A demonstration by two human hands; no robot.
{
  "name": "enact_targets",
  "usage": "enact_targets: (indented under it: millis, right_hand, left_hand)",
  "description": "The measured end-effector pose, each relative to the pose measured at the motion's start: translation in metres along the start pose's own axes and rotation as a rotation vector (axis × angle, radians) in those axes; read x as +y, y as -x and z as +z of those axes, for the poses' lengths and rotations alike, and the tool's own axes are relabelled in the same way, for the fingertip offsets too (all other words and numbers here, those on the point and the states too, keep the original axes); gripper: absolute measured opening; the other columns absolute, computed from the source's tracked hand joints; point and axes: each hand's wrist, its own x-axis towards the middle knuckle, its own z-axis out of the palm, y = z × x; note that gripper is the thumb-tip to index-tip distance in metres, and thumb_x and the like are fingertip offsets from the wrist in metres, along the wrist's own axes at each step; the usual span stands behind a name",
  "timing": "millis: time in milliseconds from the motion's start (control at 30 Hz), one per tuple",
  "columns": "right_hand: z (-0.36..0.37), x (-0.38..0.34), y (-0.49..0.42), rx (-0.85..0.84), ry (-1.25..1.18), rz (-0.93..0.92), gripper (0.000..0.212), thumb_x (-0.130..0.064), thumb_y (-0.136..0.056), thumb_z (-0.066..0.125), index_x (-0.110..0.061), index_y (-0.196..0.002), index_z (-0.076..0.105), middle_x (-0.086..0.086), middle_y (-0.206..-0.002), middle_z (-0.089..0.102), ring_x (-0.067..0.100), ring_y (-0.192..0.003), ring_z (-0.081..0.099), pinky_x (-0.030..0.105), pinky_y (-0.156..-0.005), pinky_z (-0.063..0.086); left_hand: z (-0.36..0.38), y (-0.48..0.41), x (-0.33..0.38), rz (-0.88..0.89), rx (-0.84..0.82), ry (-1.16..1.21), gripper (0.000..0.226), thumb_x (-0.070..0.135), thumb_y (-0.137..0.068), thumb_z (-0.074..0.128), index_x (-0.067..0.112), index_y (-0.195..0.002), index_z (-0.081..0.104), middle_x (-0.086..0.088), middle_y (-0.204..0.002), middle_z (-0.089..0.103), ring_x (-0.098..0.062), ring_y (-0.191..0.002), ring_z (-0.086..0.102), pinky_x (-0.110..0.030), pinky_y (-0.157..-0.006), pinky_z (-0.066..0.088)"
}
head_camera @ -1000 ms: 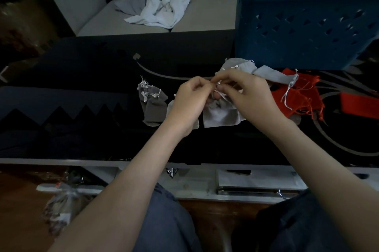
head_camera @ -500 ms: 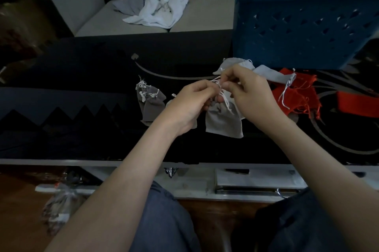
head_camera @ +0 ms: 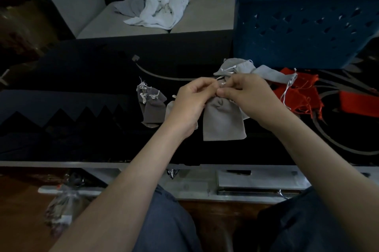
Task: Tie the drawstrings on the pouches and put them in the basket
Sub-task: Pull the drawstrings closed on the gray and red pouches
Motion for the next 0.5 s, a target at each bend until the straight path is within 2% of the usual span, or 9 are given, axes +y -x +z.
enact_targets:
  millis: [67,167,267,333,400,500]
  right_hand:
    - [-0.002,0.000,0.001,0.000,0.018,0.005,0.024,-0.021,-0.085,0.068,-0.023,-0.064,0.057,-0.009,-0.065,0.059,0.000,-0.062,0.052,0.010,-0.058,0.039]
    - [-0.005,-0.001,0.002,-0.061,-0.014,0.008,0.022,-0.019,-0.088,0.065,-0.020,-0.068,0.056,-0.004,-0.064,0.057,0.004,-0.060,0.050,0.013,-0.057,0.040]
    - [-0.010,-0.004,0.004,-0.172,-0.164,-0.002,0.011,-0.014,-0.091,0.060,-0.008,-0.081,0.060,0.004,-0.068,0.055,0.006,-0.060,0.049,0.014,-0.059,0.044]
    - [-0.014,-0.004,0.005,-0.245,-0.258,-0.001,0.012,-0.012,-0.092,0.056,-0.003,-0.088,0.061,0.012,-0.078,0.053,0.013,-0.068,0.048,0.016,-0.061,0.045]
    - [-0.017,-0.004,0.006,-0.312,-0.371,0.008,0.013,-0.015,-0.091,0.054,-0.008,-0.084,0.061,0.013,-0.084,0.051,0.019,-0.075,0.046,0.021,-0.064,0.044]
    - [-0.016,-0.002,0.006,-0.384,-0.544,0.029,0.016,-0.024,-0.083,0.055,-0.009,-0.083,0.060,0.008,-0.079,0.052,0.014,-0.070,0.047,0.023,-0.066,0.039]
  left_hand:
    - [0.001,0.000,0.001,0.001,0.002,-0.009,0.014,0.011,-0.091,0.059,0.016,-0.085,0.070,-0.001,-0.087,0.070,-0.011,-0.087,0.064,-0.029,-0.087,0.050]
    - [0.001,0.002,0.003,-0.003,-0.039,0.017,0.016,0.011,-0.092,0.058,0.017,-0.084,0.071,0.002,-0.084,0.070,-0.009,-0.086,0.065,-0.025,-0.084,0.051]
    - [-0.001,0.002,0.007,-0.023,-0.091,0.126,0.018,0.009,-0.091,0.057,0.016,-0.083,0.072,0.002,-0.081,0.071,-0.009,-0.082,0.066,-0.023,-0.081,0.051]
    - [-0.003,0.002,0.009,-0.026,-0.131,0.206,0.015,0.010,-0.085,0.060,0.015,-0.079,0.073,0.001,-0.077,0.070,-0.009,-0.078,0.065,-0.022,-0.078,0.051]
    - [-0.004,0.002,0.010,0.006,-0.181,0.215,0.009,0.015,-0.079,0.064,0.016,-0.078,0.073,0.003,-0.075,0.068,-0.008,-0.076,0.064,-0.021,-0.075,0.049]
    - [-0.008,0.001,0.010,0.074,-0.236,0.205,0.015,0.014,-0.083,0.061,0.019,-0.076,0.073,0.005,-0.074,0.066,-0.008,-0.076,0.062,-0.022,-0.073,0.049]
